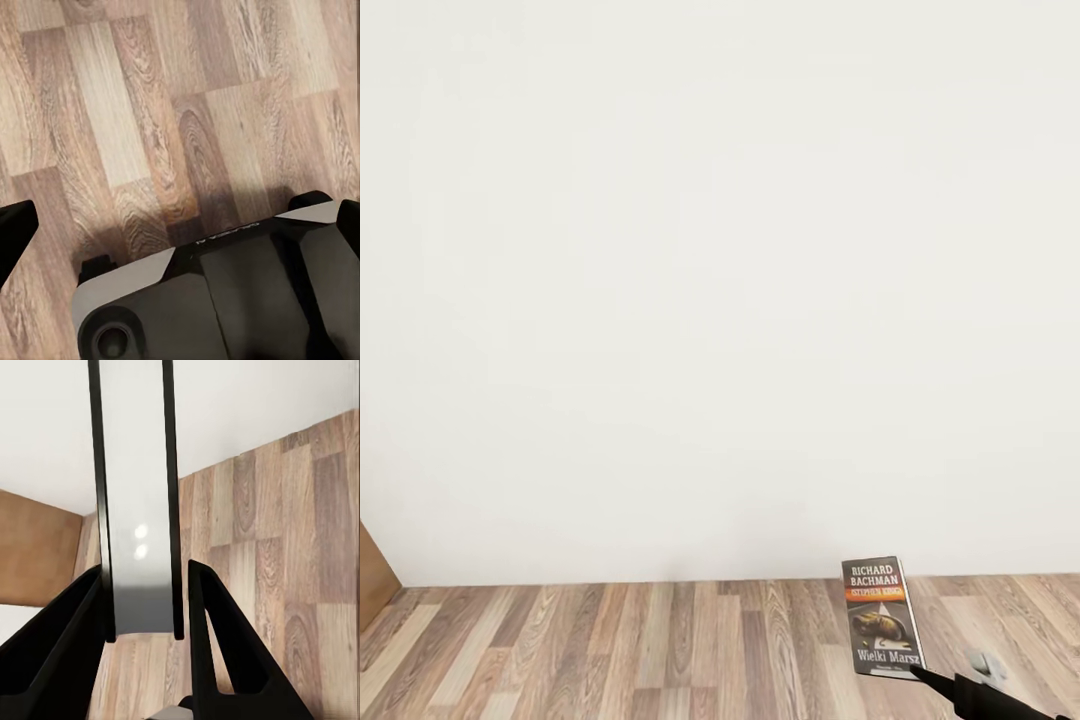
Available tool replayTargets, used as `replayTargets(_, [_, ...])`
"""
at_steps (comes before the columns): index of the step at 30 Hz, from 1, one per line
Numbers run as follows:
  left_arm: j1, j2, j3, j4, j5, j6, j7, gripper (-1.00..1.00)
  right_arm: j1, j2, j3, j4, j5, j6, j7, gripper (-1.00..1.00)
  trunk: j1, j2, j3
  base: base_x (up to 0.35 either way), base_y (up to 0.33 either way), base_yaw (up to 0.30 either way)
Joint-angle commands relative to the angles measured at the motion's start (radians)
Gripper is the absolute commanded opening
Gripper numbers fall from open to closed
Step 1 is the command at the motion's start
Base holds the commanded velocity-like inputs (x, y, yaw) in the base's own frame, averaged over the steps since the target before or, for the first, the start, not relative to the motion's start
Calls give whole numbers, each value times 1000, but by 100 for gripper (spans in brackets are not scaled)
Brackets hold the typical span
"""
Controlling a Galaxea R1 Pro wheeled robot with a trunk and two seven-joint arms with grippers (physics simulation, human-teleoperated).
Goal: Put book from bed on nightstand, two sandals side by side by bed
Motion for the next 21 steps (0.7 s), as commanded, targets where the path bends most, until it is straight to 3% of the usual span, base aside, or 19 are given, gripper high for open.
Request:
replayTargets(1, [0,0,-3,1,-10,-8,1,100,-1,0,7,14,-11,6,5,-100,0,-1,0,19,0,-225])
replayTargets(14, [0,0,-3,1,-6,-10,1,100,-1,0,7,58,-11,6,4,-100,0,-1,0,5,0,-234])
replayTargets(21, [0,0,-3,1,-6,-10,1,100,-1,0,7,58,-11,6,4,-100,0,-1,0,188,0,-226])
